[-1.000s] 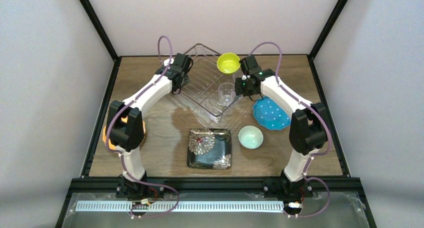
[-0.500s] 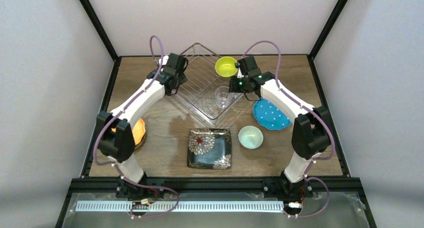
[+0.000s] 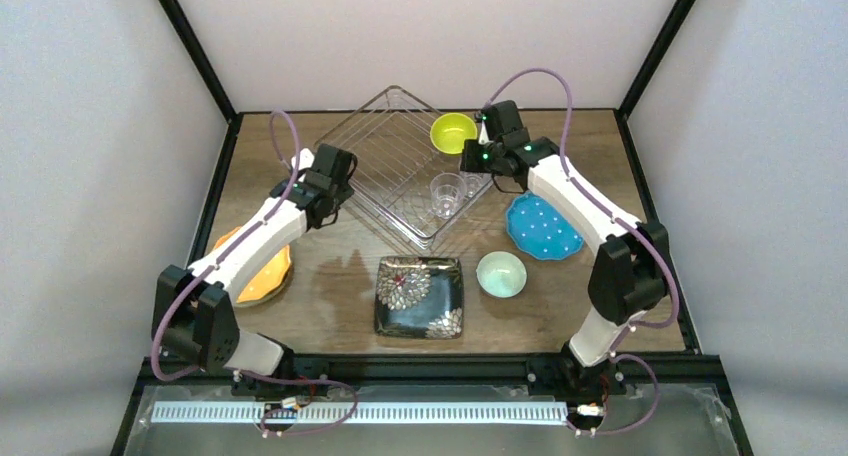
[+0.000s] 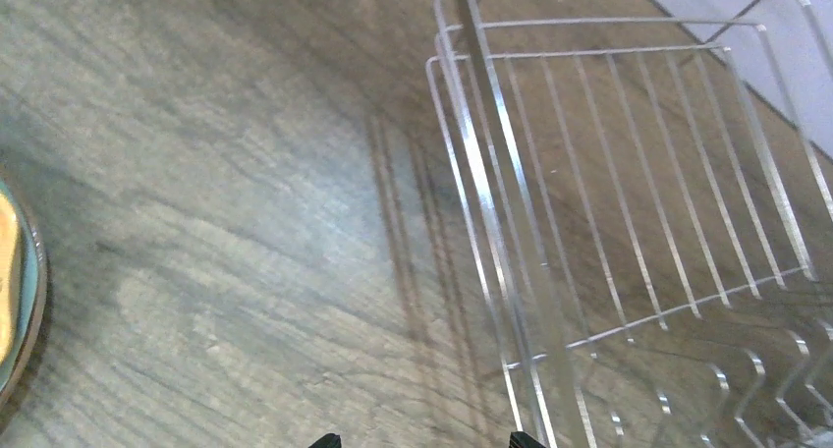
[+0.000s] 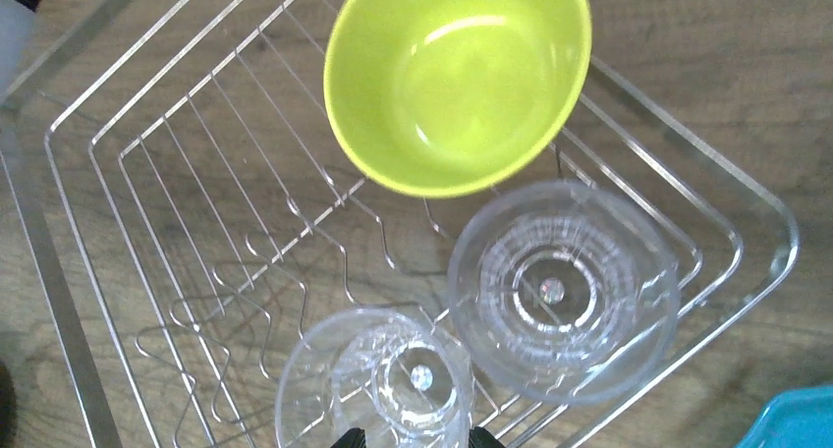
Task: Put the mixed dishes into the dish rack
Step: Move the dish rack to the center of the board.
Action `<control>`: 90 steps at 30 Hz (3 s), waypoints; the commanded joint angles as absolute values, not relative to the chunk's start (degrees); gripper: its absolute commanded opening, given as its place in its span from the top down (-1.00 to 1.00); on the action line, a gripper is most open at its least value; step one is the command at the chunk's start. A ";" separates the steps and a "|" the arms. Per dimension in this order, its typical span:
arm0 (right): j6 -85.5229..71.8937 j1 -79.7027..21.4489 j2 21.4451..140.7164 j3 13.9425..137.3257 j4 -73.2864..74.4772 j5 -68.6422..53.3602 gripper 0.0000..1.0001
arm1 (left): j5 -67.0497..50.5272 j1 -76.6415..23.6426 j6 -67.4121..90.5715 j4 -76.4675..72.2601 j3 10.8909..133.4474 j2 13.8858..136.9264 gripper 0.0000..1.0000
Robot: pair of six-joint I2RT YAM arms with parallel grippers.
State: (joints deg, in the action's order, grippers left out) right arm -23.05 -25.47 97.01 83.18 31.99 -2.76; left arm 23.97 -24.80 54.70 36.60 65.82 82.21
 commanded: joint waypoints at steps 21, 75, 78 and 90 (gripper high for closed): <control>-20.12 -11.78 119.25 106.64 33.10 -3.19 0.82 | 28.41 -22.13 63.37 30.97 72.82 99.03 -0.99; -23.13 -18.43 110.39 84.07 25.76 -7.55 0.90 | 17.13 -20.37 47.89 26.76 85.43 111.57 -0.99; -23.26 -18.74 109.02 82.61 25.67 -7.35 0.90 | 17.01 -21.00 47.82 26.89 85.33 111.29 -0.99; -23.71 -20.10 103.13 76.80 25.09 -6.66 0.90 | 16.41 -23.83 46.51 27.37 85.85 111.35 -0.99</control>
State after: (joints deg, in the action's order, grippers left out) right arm -22.46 -16.43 106.00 78.37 24.97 -1.91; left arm 22.90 -19.46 47.35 28.84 84.64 111.26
